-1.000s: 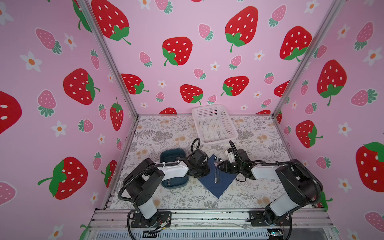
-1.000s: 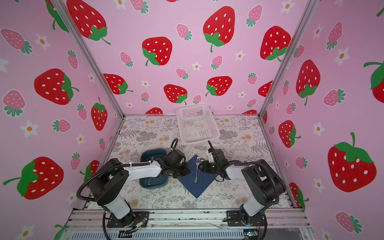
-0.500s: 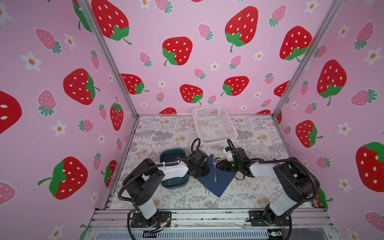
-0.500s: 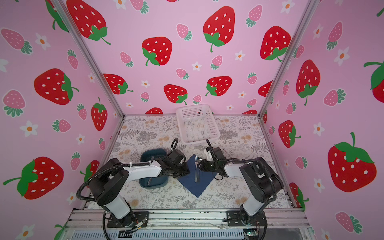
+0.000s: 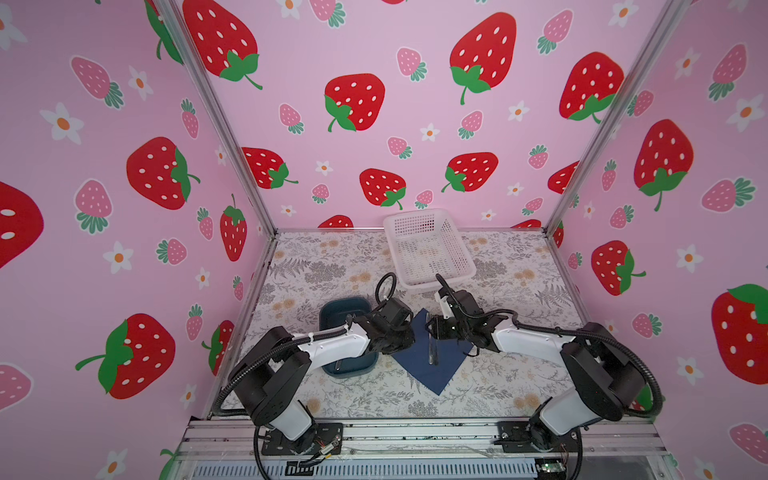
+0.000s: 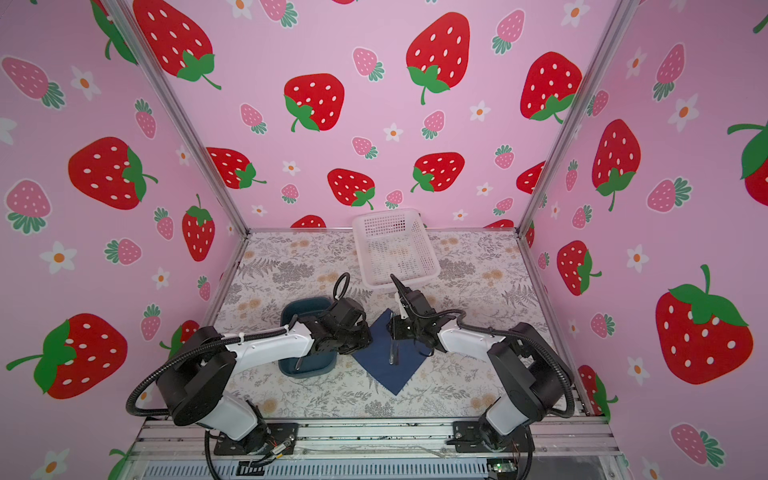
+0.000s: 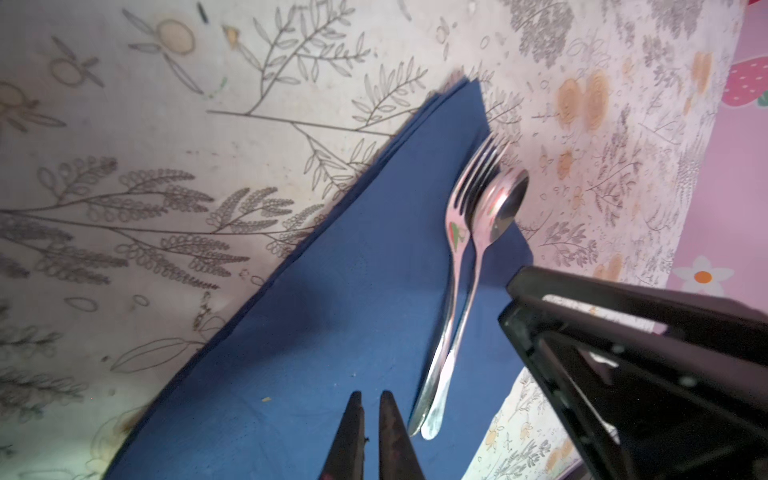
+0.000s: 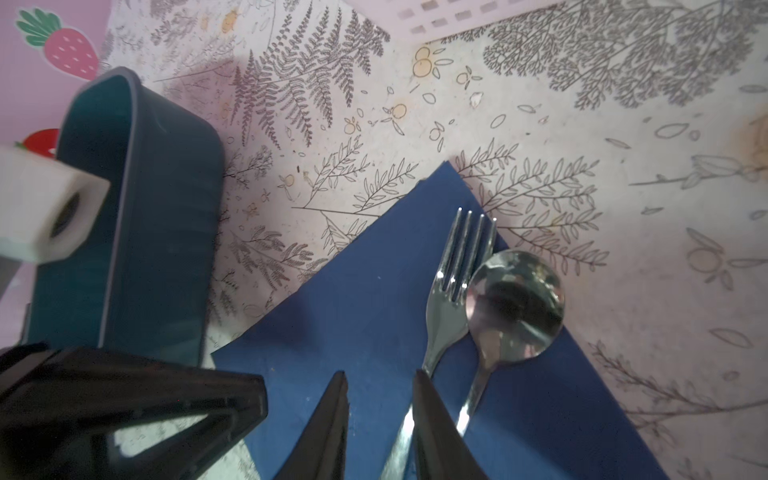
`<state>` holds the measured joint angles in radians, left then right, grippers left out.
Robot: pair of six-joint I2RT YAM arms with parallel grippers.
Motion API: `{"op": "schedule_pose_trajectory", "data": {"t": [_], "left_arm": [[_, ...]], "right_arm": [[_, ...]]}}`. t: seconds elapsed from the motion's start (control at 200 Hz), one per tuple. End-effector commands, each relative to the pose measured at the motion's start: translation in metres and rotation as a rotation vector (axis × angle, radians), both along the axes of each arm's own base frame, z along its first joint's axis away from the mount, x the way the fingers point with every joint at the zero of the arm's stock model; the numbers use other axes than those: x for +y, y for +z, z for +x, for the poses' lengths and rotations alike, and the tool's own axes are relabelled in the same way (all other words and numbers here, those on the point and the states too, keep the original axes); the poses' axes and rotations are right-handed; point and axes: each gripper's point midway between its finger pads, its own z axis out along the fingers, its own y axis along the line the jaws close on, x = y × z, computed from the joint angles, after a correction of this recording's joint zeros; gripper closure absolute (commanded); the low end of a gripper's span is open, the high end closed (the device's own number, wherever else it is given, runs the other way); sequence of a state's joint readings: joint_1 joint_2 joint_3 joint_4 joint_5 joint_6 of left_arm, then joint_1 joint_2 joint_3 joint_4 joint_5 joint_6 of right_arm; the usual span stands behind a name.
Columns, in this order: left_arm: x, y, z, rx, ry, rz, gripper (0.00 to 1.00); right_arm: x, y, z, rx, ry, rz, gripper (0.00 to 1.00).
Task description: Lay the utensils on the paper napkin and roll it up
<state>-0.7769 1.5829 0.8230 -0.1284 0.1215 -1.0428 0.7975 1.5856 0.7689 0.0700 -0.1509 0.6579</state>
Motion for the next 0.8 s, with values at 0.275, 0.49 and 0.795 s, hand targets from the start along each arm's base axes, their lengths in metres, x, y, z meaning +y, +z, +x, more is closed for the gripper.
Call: {"op": "schedule_pose_trajectory", "data": {"t": [0.275, 0.49, 0.795], "left_arm": [[0.015, -0.021, -0.006, 0.057, 0.054, 0.032, 0.91], [0.016, -0.024, -0.006, 0.064, 0.055, 0.035, 0.92], [0.016, -0.025, -0.006, 0.063, 0.049, 0.039, 0.92]], "right_arm": [[-0.008, -0.032, -0.001, 0.004, -0.019, -0.235, 0.73], [-0.007, -0.039, -0.005, 0.0, -0.001, -0.291, 0.76], [-0.005, -0.037, -0.012, -0.006, 0.035, -0.304, 0.83]]}}
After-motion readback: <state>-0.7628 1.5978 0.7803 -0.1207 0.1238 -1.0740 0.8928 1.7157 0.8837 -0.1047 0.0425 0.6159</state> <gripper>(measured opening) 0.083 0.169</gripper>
